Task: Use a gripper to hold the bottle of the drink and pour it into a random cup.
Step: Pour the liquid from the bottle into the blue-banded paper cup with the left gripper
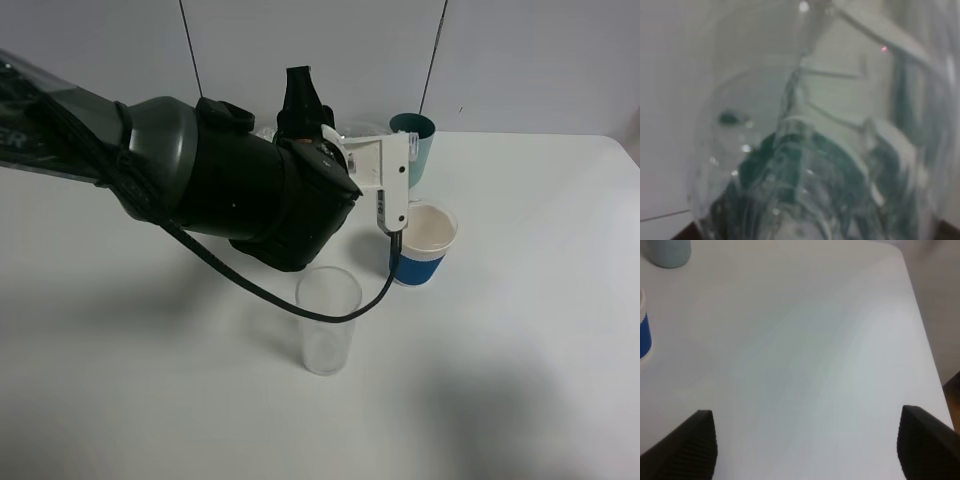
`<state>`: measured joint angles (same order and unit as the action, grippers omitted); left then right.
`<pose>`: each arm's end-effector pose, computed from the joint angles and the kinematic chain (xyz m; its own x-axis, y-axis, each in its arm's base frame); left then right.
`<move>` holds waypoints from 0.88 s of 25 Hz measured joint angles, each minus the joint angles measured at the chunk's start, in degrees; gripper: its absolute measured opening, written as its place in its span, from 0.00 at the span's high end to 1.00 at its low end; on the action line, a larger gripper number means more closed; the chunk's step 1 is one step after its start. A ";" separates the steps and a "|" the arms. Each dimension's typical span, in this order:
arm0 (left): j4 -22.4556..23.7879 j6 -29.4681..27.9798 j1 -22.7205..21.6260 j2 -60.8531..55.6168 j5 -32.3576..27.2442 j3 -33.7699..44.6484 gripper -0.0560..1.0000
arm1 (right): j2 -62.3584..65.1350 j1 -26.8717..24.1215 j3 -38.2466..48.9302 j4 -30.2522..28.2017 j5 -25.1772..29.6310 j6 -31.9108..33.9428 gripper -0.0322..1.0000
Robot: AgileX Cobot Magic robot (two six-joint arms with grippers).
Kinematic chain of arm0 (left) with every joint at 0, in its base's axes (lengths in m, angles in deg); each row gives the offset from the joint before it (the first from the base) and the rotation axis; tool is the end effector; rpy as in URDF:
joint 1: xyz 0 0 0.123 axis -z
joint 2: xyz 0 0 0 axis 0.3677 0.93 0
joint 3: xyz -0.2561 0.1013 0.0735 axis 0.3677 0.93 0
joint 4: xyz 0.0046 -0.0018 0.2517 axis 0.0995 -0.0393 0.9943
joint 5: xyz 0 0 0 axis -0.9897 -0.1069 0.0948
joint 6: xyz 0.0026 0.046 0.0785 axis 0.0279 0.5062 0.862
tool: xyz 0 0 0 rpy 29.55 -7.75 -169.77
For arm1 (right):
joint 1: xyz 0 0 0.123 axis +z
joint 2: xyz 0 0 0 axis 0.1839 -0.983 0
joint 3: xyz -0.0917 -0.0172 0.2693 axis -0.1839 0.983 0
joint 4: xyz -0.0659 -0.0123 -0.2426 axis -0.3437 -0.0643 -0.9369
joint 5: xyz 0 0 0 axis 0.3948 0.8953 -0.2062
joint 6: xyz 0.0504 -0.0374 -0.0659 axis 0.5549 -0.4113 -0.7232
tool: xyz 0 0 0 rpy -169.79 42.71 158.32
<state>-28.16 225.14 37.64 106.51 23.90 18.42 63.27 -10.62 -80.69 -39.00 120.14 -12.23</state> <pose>0.2647 -0.2956 0.1846 -0.1109 0.9914 -0.0700 0.3575 0.1055 0.9279 -0.0050 -0.0040 0.2754 -0.4630 -0.1234 -0.8777 -0.0184 0.9914 -0.1297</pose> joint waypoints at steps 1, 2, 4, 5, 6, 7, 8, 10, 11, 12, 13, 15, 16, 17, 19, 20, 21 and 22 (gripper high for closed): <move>0.00 0.43 0.00 0.00 0.00 0.00 0.51 | 0.00 0.00 0.00 0.00 0.00 0.00 0.25; 0.00 0.59 0.00 0.00 0.00 0.00 0.51 | 0.00 0.00 0.00 0.00 0.00 0.00 0.25; 0.00 0.90 0.00 0.00 0.00 0.00 0.51 | 0.00 0.00 0.00 -0.03 0.00 0.00 0.25; 0.00 1.20 0.00 0.00 0.00 0.00 0.51 | 0.00 0.00 0.00 -0.06 0.00 0.00 0.25; 0.00 1.53 0.00 0.00 0.00 0.00 0.51 | 0.00 0.00 0.00 -0.10 0.00 0.00 0.25; 0.00 1.88 0.00 0.00 0.00 0.00 0.51 | 0.00 0.00 0.00 -0.10 0.00 0.00 0.25; 0.00 2.21 0.00 0.00 0.00 -0.06 0.51 | 0.00 0.00 0.00 -0.10 0.00 0.00 0.25; 0.00 2.76 0.00 0.00 0.04 -0.30 0.51 | 0.00 0.00 0.00 -0.10 0.00 0.00 0.25; 0.00 2.93 0.00 0.00 0.04 -0.55 0.51 | 0.00 0.00 0.00 -0.13 0.00 0.00 0.25; 0.06 3.07 0.00 0.00 0.04 -0.75 0.51 | 0.00 0.00 0.00 -0.18 0.00 0.00 0.25; 0.23 3.16 0.00 0.00 0.04 -1.00 0.51 | 0.00 0.00 0.00 -0.45 0.00 0.00 0.25; 0.42 3.34 0.00 0.00 0.11 -1.43 0.51 | 0.00 0.00 0.00 -1.04 0.00 0.00 0.25; 0.48 3.55 0.00 0.00 0.11 -1.50 0.51 | 0.00 0.00 0.00 -1.12 -0.02 0.00 0.25; 0.51 3.86 0.06 0.00 0.11 -1.50 0.51 | 0.00 0.00 0.00 -1.25 -0.02 0.00 0.25; 0.51 4.91 0.35 0.00 0.17 -1.50 0.51 | 0.00 0.00 0.00 -1.24 -0.02 0.00 0.25; 0.51 5.41 0.56 0.00 0.23 -1.50 0.51 | 0.00 0.00 0.00 -1.28 -0.02 0.00 0.25; 0.51 5.84 0.71 0.00 0.35 -1.50 0.51 | 0.00 0.00 0.00 -1.42 -0.02 0.00 0.25; 0.51 6.12 0.91 0.00 0.35 -1.50 0.51 | 0.00 0.00 0.00 -1.42 -0.02 0.00 0.25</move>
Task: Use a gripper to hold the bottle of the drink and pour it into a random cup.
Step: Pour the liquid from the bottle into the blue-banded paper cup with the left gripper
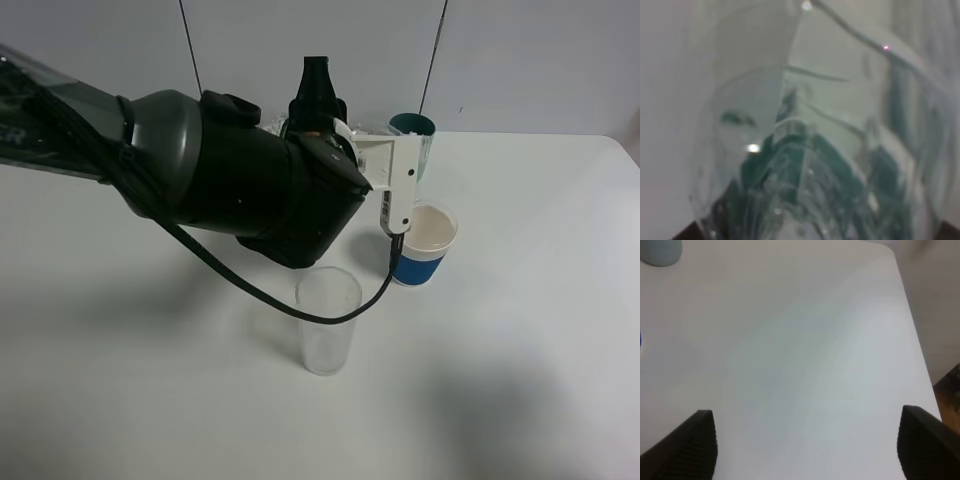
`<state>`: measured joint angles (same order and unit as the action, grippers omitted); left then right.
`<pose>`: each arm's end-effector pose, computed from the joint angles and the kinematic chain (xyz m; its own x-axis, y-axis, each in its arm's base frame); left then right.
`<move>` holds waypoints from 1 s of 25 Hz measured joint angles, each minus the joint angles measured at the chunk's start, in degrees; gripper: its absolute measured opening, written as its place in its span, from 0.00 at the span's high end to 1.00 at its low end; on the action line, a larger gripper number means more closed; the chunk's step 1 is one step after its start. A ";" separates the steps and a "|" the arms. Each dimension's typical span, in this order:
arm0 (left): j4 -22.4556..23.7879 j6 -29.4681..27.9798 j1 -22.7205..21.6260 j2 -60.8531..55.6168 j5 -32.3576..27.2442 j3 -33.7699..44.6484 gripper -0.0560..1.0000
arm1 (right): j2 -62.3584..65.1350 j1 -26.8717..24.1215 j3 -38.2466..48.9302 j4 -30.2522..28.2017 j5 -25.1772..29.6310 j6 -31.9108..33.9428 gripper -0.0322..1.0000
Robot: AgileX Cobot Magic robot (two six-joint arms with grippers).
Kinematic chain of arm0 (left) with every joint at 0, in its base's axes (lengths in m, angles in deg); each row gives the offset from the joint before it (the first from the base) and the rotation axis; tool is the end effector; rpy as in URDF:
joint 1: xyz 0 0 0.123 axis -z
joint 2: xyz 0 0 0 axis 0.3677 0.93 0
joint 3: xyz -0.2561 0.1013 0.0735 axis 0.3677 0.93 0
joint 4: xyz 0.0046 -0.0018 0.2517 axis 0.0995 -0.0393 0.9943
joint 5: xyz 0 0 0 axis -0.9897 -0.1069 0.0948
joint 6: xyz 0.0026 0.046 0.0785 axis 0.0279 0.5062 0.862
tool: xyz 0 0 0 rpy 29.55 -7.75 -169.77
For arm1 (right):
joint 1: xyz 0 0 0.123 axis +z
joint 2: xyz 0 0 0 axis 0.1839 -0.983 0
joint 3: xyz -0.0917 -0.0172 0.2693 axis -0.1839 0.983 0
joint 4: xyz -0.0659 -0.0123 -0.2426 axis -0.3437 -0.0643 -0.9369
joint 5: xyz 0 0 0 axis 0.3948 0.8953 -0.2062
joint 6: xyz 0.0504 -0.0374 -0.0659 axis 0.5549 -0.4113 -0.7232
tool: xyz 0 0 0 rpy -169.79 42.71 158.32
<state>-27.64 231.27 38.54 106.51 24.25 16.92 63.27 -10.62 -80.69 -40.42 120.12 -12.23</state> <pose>0.2627 -0.3036 0.1918 -0.0557 0.9984 0.0110 0.3463 0.0090 0.9381 -0.0050 -0.0059 0.2756 -0.4645 -0.1352 -0.8752 -0.0048 0.9886 -0.1502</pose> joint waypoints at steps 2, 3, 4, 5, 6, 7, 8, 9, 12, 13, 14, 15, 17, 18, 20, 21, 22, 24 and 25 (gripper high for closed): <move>0.04 0.20 0.07 0.00 0.19 0.00 0.51 | 0.00 0.00 0.00 0.00 0.00 0.00 0.25; 0.04 0.25 0.07 0.00 0.25 0.00 0.51 | 0.00 0.00 0.00 -0.05 0.00 0.00 0.25; 0.04 0.25 0.07 0.00 0.47 0.00 0.51 | 0.00 0.00 0.00 -0.05 0.00 0.00 0.25; 0.04 0.25 0.07 0.00 0.47 0.00 0.51 | 0.00 0.00 0.00 -0.05 0.00 0.00 0.25; 0.04 0.25 0.09 0.00 0.76 0.00 0.51 | 0.00 0.00 0.00 -0.05 0.00 0.00 0.25; 0.04 0.25 0.09 0.00 0.92 0.00 0.51 | 0.00 0.00 0.00 -0.05 0.00 0.00 0.25; 0.04 0.25 0.14 0.00 1.20 0.00 0.51 | 0.00 0.00 0.00 -0.05 0.00 0.00 0.25; 0.04 0.25 0.24 0.00 1.32 0.00 0.51 | 0.00 0.00 0.00 -0.05 0.00 0.00 0.25; 0.04 0.25 0.26 0.00 1.63 0.00 0.51 | 0.00 0.00 0.00 -0.05 0.00 0.00 0.25; 0.04 0.25 0.26 0.00 1.63 0.00 0.51 | 0.00 0.00 0.00 -0.05 0.00 0.00 0.25; 0.04 0.25 0.26 0.00 1.68 0.00 0.51 | 0.00 0.00 0.00 -0.05 0.00 0.00 0.25; 0.04 0.25 0.26 0.00 1.68 0.00 0.51 | 0.00 0.00 0.00 -0.05 0.00 0.00 0.25; 0.04 0.25 0.31 0.00 1.68 0.00 0.51 | 0.00 0.00 0.00 -0.05 0.00 0.00 0.25; 0.04 0.25 0.31 0.00 1.68 0.00 0.51 | 0.00 0.00 0.00 -0.05 0.00 0.00 0.25; 0.04 0.25 0.37 0.00 1.68 0.00 0.51 | 0.00 0.00 0.00 -0.05 0.00 0.00 0.25; 0.04 0.27 0.36 0.00 1.68 0.00 0.51 | 0.00 0.00 0.00 -0.05 0.00 0.00 0.25; 0.04 0.46 0.36 0.00 1.68 0.00 0.51 | 0.00 0.00 0.00 -0.05 0.00 0.00 0.25; 0.04 1.34 0.36 0.00 1.68 0.00 0.51 | 0.00 0.00 0.00 -0.05 0.00 0.00 0.25; 0.04 1.70 0.36 0.00 1.68 0.00 0.51 | 0.00 0.00 0.00 -0.05 0.00 0.00 0.25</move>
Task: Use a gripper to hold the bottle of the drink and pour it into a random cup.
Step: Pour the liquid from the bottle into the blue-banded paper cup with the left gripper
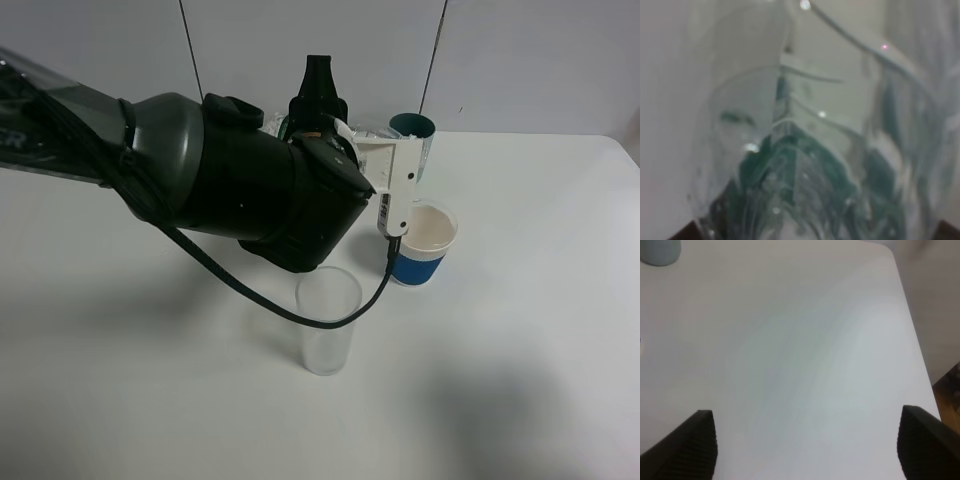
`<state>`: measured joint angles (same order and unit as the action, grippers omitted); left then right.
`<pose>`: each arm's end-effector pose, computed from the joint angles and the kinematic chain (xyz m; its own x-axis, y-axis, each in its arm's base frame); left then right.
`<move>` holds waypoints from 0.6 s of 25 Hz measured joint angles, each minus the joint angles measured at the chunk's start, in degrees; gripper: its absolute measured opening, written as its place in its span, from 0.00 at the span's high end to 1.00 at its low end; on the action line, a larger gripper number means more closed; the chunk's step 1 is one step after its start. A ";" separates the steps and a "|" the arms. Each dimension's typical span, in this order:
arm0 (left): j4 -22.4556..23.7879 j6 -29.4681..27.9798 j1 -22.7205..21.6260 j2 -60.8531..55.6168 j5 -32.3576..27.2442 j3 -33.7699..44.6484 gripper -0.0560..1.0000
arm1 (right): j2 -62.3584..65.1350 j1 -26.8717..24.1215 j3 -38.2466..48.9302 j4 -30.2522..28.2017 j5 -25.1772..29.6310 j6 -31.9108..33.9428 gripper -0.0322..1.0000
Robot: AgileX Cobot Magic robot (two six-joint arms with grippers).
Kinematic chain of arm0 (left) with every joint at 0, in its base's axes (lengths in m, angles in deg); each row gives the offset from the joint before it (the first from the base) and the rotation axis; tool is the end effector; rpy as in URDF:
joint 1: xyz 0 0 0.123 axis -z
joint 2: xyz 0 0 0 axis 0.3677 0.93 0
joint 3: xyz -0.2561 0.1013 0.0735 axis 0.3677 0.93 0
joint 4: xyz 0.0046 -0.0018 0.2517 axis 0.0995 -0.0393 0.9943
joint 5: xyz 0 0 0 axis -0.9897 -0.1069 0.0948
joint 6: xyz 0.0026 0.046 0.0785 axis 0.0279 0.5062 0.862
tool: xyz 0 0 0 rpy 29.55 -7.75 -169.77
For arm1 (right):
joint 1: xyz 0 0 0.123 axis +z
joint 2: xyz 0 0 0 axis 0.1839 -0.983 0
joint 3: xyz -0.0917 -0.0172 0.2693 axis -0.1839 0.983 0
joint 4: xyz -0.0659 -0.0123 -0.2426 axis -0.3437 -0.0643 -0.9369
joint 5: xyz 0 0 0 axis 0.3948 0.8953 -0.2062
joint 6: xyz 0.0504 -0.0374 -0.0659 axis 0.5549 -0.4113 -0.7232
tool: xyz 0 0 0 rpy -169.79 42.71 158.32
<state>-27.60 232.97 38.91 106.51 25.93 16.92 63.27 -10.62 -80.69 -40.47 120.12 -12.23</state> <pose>0.2611 -0.3031 0.1933 -0.0618 0.9970 0.0474 0.3325 -0.0242 0.9428 -0.0050 -0.0060 0.2756 -0.4645 -0.1356 -0.8751 -0.0044 0.9885 -0.1509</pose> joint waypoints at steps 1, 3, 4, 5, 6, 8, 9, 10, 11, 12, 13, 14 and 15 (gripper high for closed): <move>0.00 0.20 0.00 0.00 0.00 0.00 0.51 | 0.00 0.00 0.00 0.00 0.00 0.00 0.25; 0.12 0.41 0.00 0.00 0.00 0.00 0.51 | 0.00 0.00 0.00 0.00 0.00 0.00 0.25; 0.12 0.47 0.00 0.00 0.00 0.00 0.51 | 0.00 0.00 0.00 0.00 0.00 0.00 0.25; 0.12 0.47 0.00 0.00 0.00 0.00 0.51 | 0.00 0.00 0.00 0.00 0.00 0.00 0.25; 0.12 0.47 0.00 0.00 0.00 0.00 0.51 | 0.00 0.00 0.00 0.00 0.00 0.00 0.25; -0.14 0.47 0.00 0.00 0.00 0.00 0.51 | 0.00 0.00 0.00 0.00 0.00 0.00 0.25; -0.38 0.47 0.00 0.00 0.00 0.00 0.51 | 0.00 0.00 0.00 0.00 0.00 0.00 0.25; -0.67 0.47 0.00 0.00 0.00 0.00 0.51 | 0.00 0.00 0.00 0.00 0.00 0.00 0.25; -0.82 0.47 0.00 0.00 0.00 0.00 0.51 | 0.00 0.00 0.00 0.00 0.00 0.00 0.25; -1.07 0.47 0.00 0.00 0.00 0.00 0.51 | 0.00 0.00 0.00 0.00 0.00 0.00 0.25; -1.33 0.47 0.00 0.00 0.00 0.00 0.51 | 0.00 0.00 0.00 0.00 0.00 0.00 0.25; -1.47 0.47 0.00 0.00 0.00 0.00 0.51 | 0.00 0.00 0.00 0.00 0.00 0.00 0.25; -1.52 0.47 0.00 0.00 0.00 0.00 0.51 | 0.00 0.00 0.00 0.00 0.00 0.00 0.25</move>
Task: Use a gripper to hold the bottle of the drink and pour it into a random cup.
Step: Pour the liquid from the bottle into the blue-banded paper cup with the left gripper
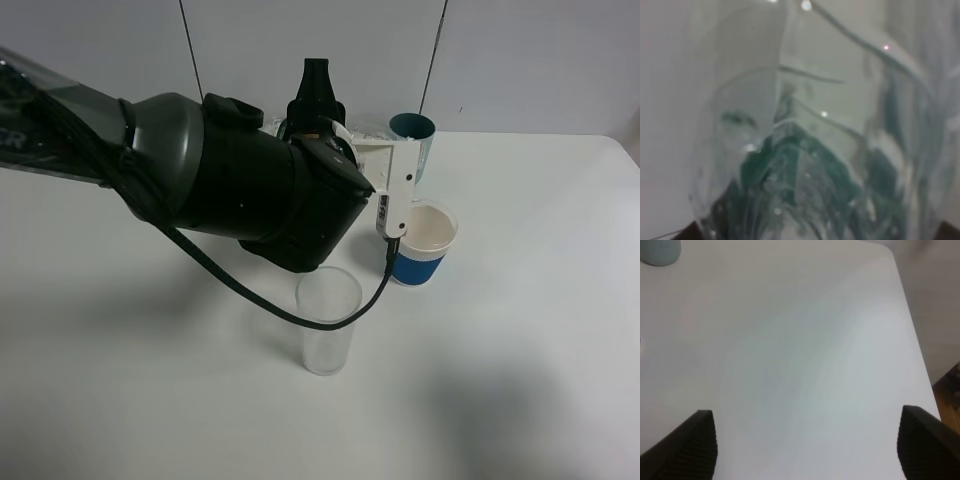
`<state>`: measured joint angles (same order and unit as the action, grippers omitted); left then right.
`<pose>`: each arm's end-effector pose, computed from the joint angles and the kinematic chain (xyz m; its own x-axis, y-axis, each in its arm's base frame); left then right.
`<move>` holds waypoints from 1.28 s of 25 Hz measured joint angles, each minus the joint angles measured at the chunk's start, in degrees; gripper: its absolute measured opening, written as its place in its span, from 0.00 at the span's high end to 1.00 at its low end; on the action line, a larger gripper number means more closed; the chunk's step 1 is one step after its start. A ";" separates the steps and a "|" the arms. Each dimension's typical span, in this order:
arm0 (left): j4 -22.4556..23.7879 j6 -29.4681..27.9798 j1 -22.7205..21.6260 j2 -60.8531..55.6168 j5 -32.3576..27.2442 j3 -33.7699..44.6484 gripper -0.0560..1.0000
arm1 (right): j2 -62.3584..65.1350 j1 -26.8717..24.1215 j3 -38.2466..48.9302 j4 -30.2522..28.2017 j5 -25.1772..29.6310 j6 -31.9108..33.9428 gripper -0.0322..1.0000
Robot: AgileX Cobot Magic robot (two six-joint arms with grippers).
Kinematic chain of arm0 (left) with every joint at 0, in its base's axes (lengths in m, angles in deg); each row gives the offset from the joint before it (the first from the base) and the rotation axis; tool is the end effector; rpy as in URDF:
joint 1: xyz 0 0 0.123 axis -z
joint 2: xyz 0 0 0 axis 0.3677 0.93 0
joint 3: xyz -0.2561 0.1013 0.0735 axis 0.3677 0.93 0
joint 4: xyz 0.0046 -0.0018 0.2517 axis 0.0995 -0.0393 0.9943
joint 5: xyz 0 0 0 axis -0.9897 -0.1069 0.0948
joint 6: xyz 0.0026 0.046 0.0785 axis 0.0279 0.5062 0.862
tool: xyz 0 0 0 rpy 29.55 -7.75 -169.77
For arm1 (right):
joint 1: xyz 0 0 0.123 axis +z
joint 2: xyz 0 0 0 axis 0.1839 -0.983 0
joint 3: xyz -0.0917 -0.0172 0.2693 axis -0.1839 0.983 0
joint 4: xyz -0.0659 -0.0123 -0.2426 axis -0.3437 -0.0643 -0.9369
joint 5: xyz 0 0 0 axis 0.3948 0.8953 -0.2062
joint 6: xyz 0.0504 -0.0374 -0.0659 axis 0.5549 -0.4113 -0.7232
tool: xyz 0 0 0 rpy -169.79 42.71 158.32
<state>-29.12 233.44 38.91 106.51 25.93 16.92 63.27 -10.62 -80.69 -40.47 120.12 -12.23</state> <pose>0.2604 -0.3020 0.1917 -0.0750 0.9961 0.0463 0.3501 -0.0172 0.9366 -0.0050 -0.0060 0.2756 -0.4645 -0.1356 -0.8751 -0.0044 0.9885 -0.1509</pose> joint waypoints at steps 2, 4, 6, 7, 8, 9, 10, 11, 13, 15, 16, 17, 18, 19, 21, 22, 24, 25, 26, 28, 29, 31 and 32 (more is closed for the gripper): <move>-0.06 0.00 0.00 0.00 0.00 0.00 0.51 | 0.00 0.00 0.00 0.00 0.00 0.00 0.25; -0.11 0.00 0.00 0.00 0.00 -0.07 0.51 | 0.00 0.00 0.00 0.00 0.00 0.00 0.25; -0.31 0.05 0.00 0.06 0.00 -0.73 0.51 | 0.00 0.00 0.00 0.00 0.00 0.00 0.25; -0.31 0.05 0.00 0.06 0.00 -1.26 0.51 | 0.00 0.00 0.00 0.00 0.00 0.00 0.25; -0.26 0.05 0.00 0.06 0.00 -1.70 0.51 | 0.00 0.00 0.00 0.00 0.00 0.00 0.25; -0.17 0.05 0.00 0.06 0.00 -2.22 0.51 | 0.00 0.00 0.00 0.00 0.00 0.00 0.25; 0.01 0.05 0.00 0.06 0.00 -2.60 0.51 | 0.00 0.00 0.00 0.00 0.00 0.00 0.25; 0.30 0.12 0.00 0.06 0.00 -2.71 0.51 | 0.00 0.00 0.00 0.00 0.00 0.00 0.25; 0.53 0.63 0.00 0.06 0.00 -2.71 0.51 | 0.00 0.00 0.00 0.00 0.00 0.00 0.25; 0.53 1.57 0.00 0.11 0.00 -2.71 0.51 | 0.00 0.00 0.00 0.00 0.00 0.00 0.25; 0.57 2.17 0.00 0.11 0.00 -2.71 0.51 | 0.00 0.00 0.00 0.00 0.00 0.00 0.25; 0.65 2.55 0.00 0.11 0.00 -2.71 0.51 | 0.00 0.00 0.00 0.00 0.00 0.00 0.25; 0.65 2.72 0.00 0.17 0.00 -2.71 0.51 | 0.00 0.00 0.00 0.00 0.00 0.00 0.25; 0.66 2.84 0.00 0.23 0.00 -2.71 0.51 | 0.00 0.00 0.00 0.00 0.00 0.00 0.25; 0.71 2.84 0.00 0.49 0.06 -2.71 0.51 | 0.00 0.00 0.00 0.00 0.00 0.00 0.25; 0.71 2.91 0.00 0.58 0.06 -2.71 0.51 | 0.00 0.00 0.00 0.00 0.00 0.00 0.25; 0.71 2.99 0.00 0.76 0.06 -2.71 0.51 | 0.00 0.00 0.00 0.00 0.00 0.00 0.25; 0.71 2.99 0.00 0.76 0.06 -2.71 0.51 | 0.00 0.00 0.00 0.00 0.00 0.00 0.25; 0.77 2.99 0.00 0.76 0.06 -2.71 0.51 | 0.00 0.00 0.00 0.00 0.00 0.00 0.25; 0.77 3.01 0.00 0.76 0.06 -2.71 0.51 | 0.00 0.00 0.00 0.00 0.00 0.00 0.25; 0.77 3.01 0.00 0.76 0.06 -2.71 0.51 | 0.00 0.00 0.00 0.00 0.00 0.00 0.25; 1.00 3.01 0.00 0.76 0.06 -2.71 0.51 | 0.00 0.00 0.00 0.00 0.00 0.00 0.25; 1.08 3.06 0.00 0.76 0.06 -2.71 0.51 | 0.00 0.00 0.00 0.00 0.00 0.00 0.25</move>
<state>-28.04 236.50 38.91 107.26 25.98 14.21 63.27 -10.62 -80.69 -40.47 120.12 -12.23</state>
